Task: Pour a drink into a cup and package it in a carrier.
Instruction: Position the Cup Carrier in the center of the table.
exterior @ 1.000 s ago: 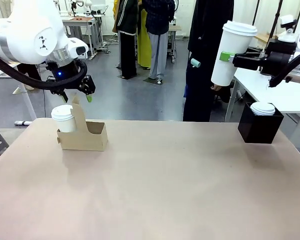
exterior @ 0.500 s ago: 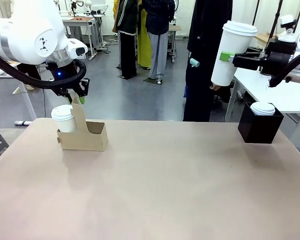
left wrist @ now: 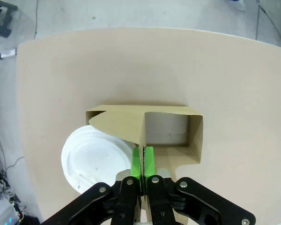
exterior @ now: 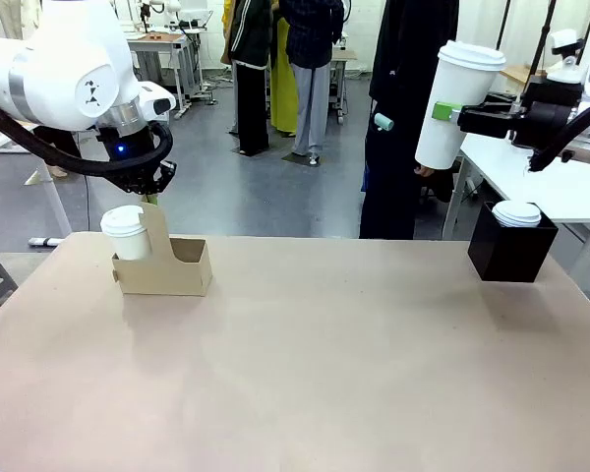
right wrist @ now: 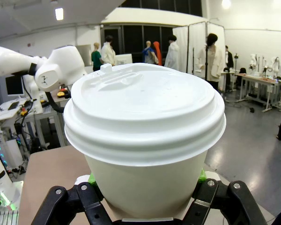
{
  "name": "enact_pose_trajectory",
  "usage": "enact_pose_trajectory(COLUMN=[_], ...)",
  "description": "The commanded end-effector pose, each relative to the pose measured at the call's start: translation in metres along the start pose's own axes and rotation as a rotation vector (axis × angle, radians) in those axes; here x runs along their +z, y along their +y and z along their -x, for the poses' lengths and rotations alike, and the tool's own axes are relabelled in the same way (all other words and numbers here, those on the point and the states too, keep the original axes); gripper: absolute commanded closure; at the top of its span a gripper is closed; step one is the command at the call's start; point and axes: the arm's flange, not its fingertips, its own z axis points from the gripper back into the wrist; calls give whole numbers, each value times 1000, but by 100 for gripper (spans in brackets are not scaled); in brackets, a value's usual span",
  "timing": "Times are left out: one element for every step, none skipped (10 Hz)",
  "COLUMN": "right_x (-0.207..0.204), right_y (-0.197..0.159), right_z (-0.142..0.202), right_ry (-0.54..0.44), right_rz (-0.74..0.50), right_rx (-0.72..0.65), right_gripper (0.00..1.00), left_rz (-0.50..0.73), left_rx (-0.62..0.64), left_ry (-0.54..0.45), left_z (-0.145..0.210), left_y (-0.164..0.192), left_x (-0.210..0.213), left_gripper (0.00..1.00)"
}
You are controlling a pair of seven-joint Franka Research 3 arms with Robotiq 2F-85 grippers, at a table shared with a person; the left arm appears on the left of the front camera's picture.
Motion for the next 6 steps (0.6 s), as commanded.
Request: enact_pose_trajectory(right_x=[1, 1, 1, 1, 1, 1], right_y=[3, 3, 3, 3, 3, 3], right_z=[-2, -2, -2, -2, -2, -2], right_ry=[-6, -6, -6, -6, -6, -6], right_rz=[-4, -4, -4, -4, -4, -4], right_rx=[20, 20, 20, 20, 20, 20], right_gripper=[20, 20, 20, 20, 20, 20], left_rz=[8, 0, 0, 0, -1, 33], left_rx=[3, 0, 0, 0, 1, 35], left_ry=[68, 0, 0, 0, 18, -6], left_z=[-5, 0, 0, 0, 0, 5], left_y=[0, 0, 0, 0, -1, -2], left_x=[5, 0, 0, 0, 0, 13], left_gripper=[100, 100, 100, 100, 98, 98])
